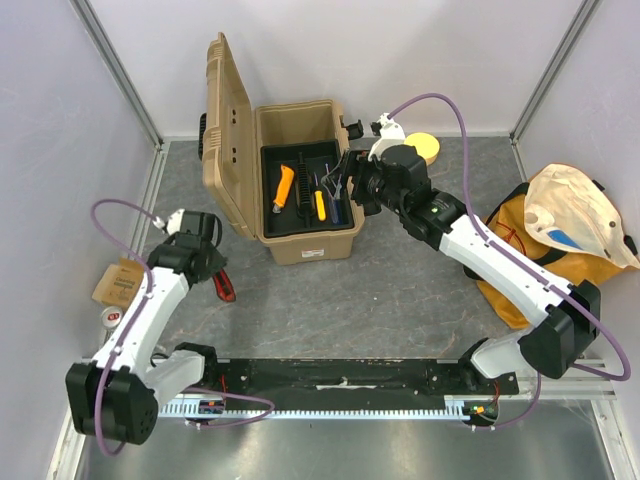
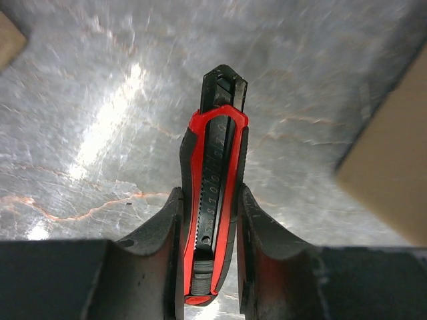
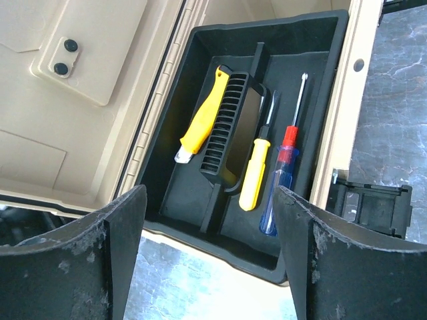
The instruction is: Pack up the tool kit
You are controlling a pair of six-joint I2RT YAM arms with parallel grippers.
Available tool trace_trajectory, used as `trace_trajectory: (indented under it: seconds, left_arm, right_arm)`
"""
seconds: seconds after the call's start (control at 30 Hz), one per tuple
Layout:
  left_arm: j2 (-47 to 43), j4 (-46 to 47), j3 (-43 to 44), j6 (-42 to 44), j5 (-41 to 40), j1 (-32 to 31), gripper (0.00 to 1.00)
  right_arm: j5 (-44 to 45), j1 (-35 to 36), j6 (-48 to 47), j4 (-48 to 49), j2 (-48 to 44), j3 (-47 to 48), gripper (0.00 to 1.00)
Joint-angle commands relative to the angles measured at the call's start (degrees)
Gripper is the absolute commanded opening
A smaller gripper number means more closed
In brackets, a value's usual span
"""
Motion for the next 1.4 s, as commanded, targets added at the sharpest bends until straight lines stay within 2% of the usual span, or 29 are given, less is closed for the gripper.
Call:
trace_trajectory:
  seconds: [0.0, 0.2, 0.43, 0.53, 0.7, 0.77, 0.93, 1.13, 1.37]
  left_arm:
    - [-5.8, -6.1, 9.6, 0.6, -4.8, 0.0, 0.02]
    - [-11.3, -13.3, 24.7, 4.8, -8.2, 0.0, 0.02]
    - [-13.2, -14.7, 41.2, 11.0, -3.4, 0.0, 0.02]
    - [-12.8, -11.8, 46.9, 14.3, 3.4, -0.1, 0.02]
    - [-11.4, -3.8, 53.6, 16.6, 23.6, 0.0, 0.02]
    - [-10.5, 0.5, 54.9, 15.5, 34.4, 0.0, 0.02]
    - [-8.5, 14.0, 53.6, 9.4, 50.9, 0.0, 0.02]
    - [-7.1, 26.1, 46.8, 2.5, 58.4, -0.2, 0.02]
    - [-6.1, 35.7, 40.3, -5.3, 61.9, -0.4, 0.02]
  right_arm:
    - [-2.0, -0.2, -1.2, 2.9, -2.3, -0.2, 0.83]
    - [-8.8, -0.2, -3.6, 5.8, -3.8, -1.0, 0.91]
    - [-13.1, -0.2, -3.0, 8.5, -4.4, -1.6, 0.93]
    - [-17.2, -0.2, -2.8, 10.4, -4.5, -1.7, 0.93]
    - [-27.1, -0.2, -1.4, 16.3, -4.5, -2.4, 0.94]
    - [-31.9, -0.1, 0.1, 20.5, -4.5, -3.1, 0.94]
    - [-42.2, 0.5, 5.5, 31.6, -3.8, -3.0, 0.95]
    - [-49.0, 1.7, 14.1, 47.5, -3.4, -2.6, 0.98]
    - [-50.5, 4.2, 19.0, 54.5, 0.8, 1.8, 0.98]
